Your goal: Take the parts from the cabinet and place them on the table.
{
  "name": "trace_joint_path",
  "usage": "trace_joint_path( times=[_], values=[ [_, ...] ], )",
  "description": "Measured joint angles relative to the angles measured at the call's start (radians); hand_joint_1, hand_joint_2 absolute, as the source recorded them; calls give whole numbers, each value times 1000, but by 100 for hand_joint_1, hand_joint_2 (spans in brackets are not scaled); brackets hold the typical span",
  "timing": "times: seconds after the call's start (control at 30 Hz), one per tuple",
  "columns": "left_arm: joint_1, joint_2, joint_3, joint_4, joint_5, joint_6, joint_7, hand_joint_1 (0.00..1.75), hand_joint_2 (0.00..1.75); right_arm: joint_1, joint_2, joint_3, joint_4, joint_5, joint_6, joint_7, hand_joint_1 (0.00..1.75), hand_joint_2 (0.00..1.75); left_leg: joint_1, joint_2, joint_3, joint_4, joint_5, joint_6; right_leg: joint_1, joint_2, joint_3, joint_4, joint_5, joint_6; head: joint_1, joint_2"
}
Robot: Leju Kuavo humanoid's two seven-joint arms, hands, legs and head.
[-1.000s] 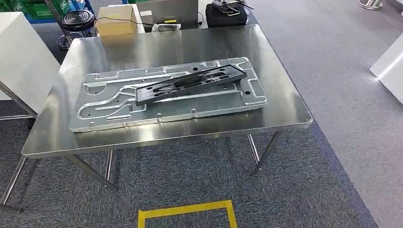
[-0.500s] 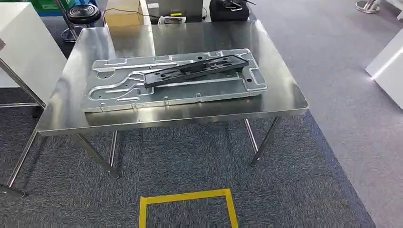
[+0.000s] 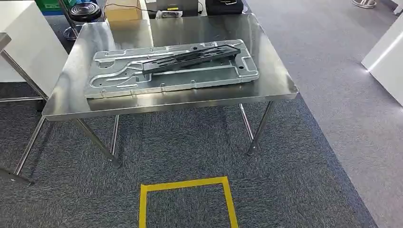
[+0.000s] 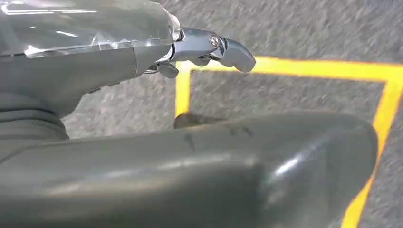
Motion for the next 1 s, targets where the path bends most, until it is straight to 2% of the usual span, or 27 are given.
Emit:
trace_joint_path(
  times=[0.03,0.07,0.1,0.13,0.17,0.2,0.23,0.27,0.3,0.33,0.37,0.43,0.47,0.5,0.53,0.57,0.6,0.63,0.67,0.7,0.73,0.77,0.8,0.83,0.87,0.93,1.0],
  values=[
    [1,0,-2,0,-7,0,5,0,0,1,0,0,0,-1,0,1,0,0,1,0,-15,44,-65,-4,0,0,-13,1,11,-8,0,0],
    [1,-4,-5,1,-18,0,10,0,0,3,0,-2,0,-5,1,3,0,0,3,0,-34,120,-137,-8,2,-1,-29,3,23,-10,0,0],
    [1,-7,-10,2,-26,2,16,0,0,6,0,-4,0,-8,2,9,0,0,3,0,-49,197,-186,-12,4,-2,-47,6,34,-11,0,0],
    [1,-10,-17,3,-32,3,16,0,0,9,-2,-7,0,-8,5,14,0,0,4,0,-56,258,-201,-14,5,-4,-65,11,44,-10,0,0],
    [0,-12,-23,4,-34,3,15,0,0,11,-2,-8,0,-5,11,20,0,0,4,0,-51,293,-179,-16,6,-4,-86,19,55,-8,0,0],
    [0,-14,-26,5,-34,3,12,0,0,12,-2,-8,0,2,16,21,0,0,4,0,-30,286,-141,-15,6,-4,-106,28,63,-6,0,0],
    [0,-15,-27,5,-35,3,12,0,0,13,-2,-8,0,9,17,23,0,0,4,0,11,243,-98,-14,5,-4,-128,40,69,-4,0,0],
    [0,-16,-28,5,-35,3,12,0,0,13,-2,-8,1,13,19,22,0,0,4,0,70,168,-76,-11,5,-3,-148,53,74,0,0,0],
    [-3,-15,-28,5,-33,2,12,0,0,10,-2,-8,2,16,20,15,0,0,4,0,137,79,-92,-6,5,-3,-160,66,79,4,0,0],
    [-7,-14,-27,5,-27,2,11,0,0,10,-2,-8,4,19,24,5,0,0,-3,-1,191,-13,-136,0,10,-2,-172,79,82,8,0,0],
    [-9,-13,-27,5,-20,2,9,0,0,9,-2,-8,6,24,29,-2,0,0,-4,-2,190,-23,-146,12,10,-4,-174,81,88,16,0,0],
    [-8,-11,-26,5,-12,2,4,0,0,-1,-2,-8,10,27,33,-9,0,0,-8,0,176,-21,-136,26,4,-4,-178,79,106,27,0,0],
    [-6,-10,-26,5,-13,2,3,0,0,-1,-2,-8,11,27,33,-10,0,0,-6,1,169,-29,-123,38,8,-3,-181,78,116,35,0,0],
    [-9,-9,-26,5,-16,2,1,0,0,-5,-2,-7,14,27,33,-12,0,0,-2,7,158,-31,-108,48,1,3,-192,91,87,41,0,0],
    [-11,-5,-26,5,-21,2,-2,0,0,-8,0,-7,17,26,35,-13,0,0,-1,6,141,-31,-96,57,1,5,-205,130,23,46,0,0],
    [-11,-1,-27,5,-25,2,-2,0,0,-11,3,-7,20,23,37,-16,0,0,-1,6,125,-31,-82,59,-3,5,-219,191,-42,51,0,0],
    [-11,1,-27,5,-28,2,-2,0,0,-14,5,-7,23,20,38,-23,0,0,-3,6,109,-31,-70,59,-6,5,-234,262,-95,55,0,0],
    [-10,5,-27,5,-34,5,-2,0,0,-17,10,-7,26,17,38,-29,0,0,-3,6,90,-29,-56,58,-8,5,-248,335,-129,59,0,0],
    [-10,9,-27,5,-37,5,-2,0,0,-18,15,-7,28,16,39,-29,0,0,-4,6,73,-26,-43,56,-10,5,-249,381,-127,61,0,0],
    [-11,11,-28,5,-42,6,-2,0,0,-20,17,-7,29,13,39,-29,0,0,-4,7,55,-23,-32,54,-12,5,-232,383,-96,62,0,0],
    [-12,15,-29,5,-45,8,-2,0,0,-20,19,-7,31,9,38,-28,0,0,-4,7,37,-19,-21,51,-12,5,-194,346,-52,61,0,0],
    [-12,18,-32,5,-52,8,-2,0,0,-20,22,-7,32,6,37,-26,0,0,-4,7,22,-16,-11,48,-12,5,-136,271,-16,57,0,0],
    [-12,21,-38,5,-57,8,-2,0,0,-22,25,-7,32,3,34,-26,0,0,-4,6,10,-13,-1,45,-11,6,-64,171,-7,51,0,0],
    [-12,22,-42,5,-59,8,-1,0,0,-25,26,-7,32,-1,34,-26,0,0,-6,5,5,-10,7,40,-8,7,9,76,-28,43,0,0],
    [-13,24,-47,5,-63,8,0,0,0,-28,28,-7,32,-5,34,-27,0,0,-8,5,0,-8,17,33,-3,7,45,3,-51,36,0,0],
    [-15,30,-51,5,-66,8,2,0,0,-29,35,-8,33,-11,35,-29,0,0,-4,7,-4,-15,34,19,4,7,28,6,-49,21,0,0],
    [-14,36,-52,5,-69,8,6,0,0,-26,42,-8,35,-13,42,-29,0,0,0,5,-8,-12,37,6,-5,2,19,-1,-25,1,0,0]
  ],
)
